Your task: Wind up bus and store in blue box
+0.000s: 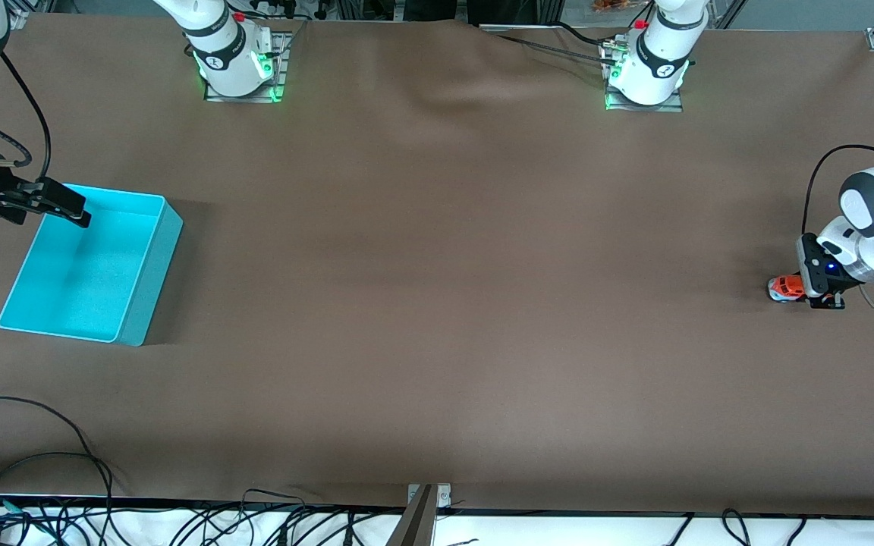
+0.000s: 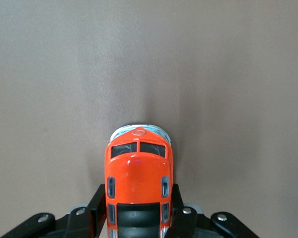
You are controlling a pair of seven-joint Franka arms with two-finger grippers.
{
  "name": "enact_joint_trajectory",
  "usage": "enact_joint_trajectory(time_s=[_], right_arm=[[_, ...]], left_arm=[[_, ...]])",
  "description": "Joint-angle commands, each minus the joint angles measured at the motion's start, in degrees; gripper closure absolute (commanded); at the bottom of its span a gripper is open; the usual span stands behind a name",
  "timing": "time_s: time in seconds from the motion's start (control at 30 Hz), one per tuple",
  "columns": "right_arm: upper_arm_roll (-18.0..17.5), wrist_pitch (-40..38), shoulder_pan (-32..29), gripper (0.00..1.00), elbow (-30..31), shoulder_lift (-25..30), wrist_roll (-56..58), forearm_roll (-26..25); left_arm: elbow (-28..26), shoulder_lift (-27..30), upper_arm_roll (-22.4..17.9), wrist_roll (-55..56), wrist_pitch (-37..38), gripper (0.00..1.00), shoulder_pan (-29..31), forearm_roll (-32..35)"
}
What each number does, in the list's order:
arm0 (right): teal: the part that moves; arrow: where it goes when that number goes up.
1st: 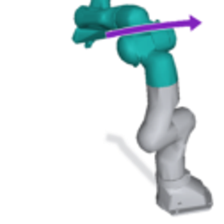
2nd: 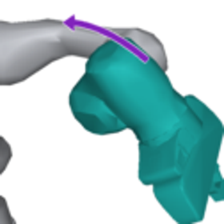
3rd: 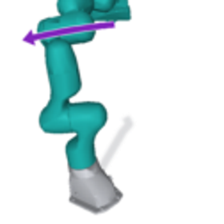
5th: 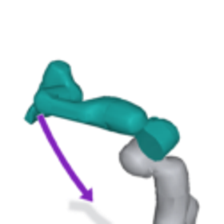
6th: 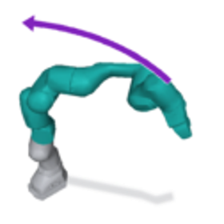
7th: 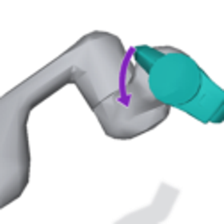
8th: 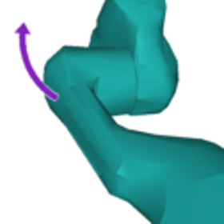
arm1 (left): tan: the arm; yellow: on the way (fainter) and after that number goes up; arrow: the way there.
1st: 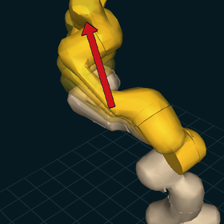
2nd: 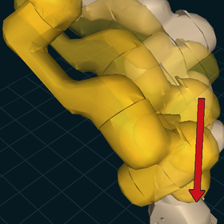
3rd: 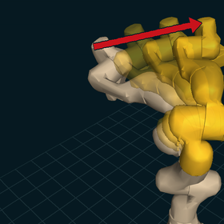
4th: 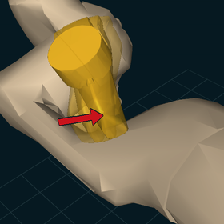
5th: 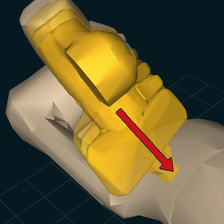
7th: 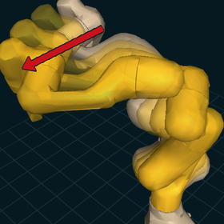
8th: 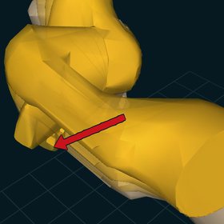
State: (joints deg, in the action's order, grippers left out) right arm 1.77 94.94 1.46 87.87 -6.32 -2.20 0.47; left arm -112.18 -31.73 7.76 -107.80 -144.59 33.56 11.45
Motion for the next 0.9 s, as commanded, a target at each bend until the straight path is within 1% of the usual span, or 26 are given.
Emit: enact_joint_trajectory(time_s=[0.0, 0.53, 0.87], right_arm=[[-0.1, -0.28, -0.41, 0.0, -1.39, -0.54, 0.18, 0.68], [-0.1, -0.28, -0.41, 0.0, -1.39, -0.54, 0.18, 0.68], [-0.1, -0.28, -0.41, 0.0, -1.39, -0.54, 0.18, 0.68]], left_arm=[[1.35, -3.95, -0.38, -3.99, 0.28, 0.86, 1.51, 2.53], [2.49, -4.83, -0.64, -6.89, 0.28, 0.86, 2.83, 2.53], [2.58, -5.19, -0.64, -7.6, 0.28, 0.86, 5.02, 2.52]])
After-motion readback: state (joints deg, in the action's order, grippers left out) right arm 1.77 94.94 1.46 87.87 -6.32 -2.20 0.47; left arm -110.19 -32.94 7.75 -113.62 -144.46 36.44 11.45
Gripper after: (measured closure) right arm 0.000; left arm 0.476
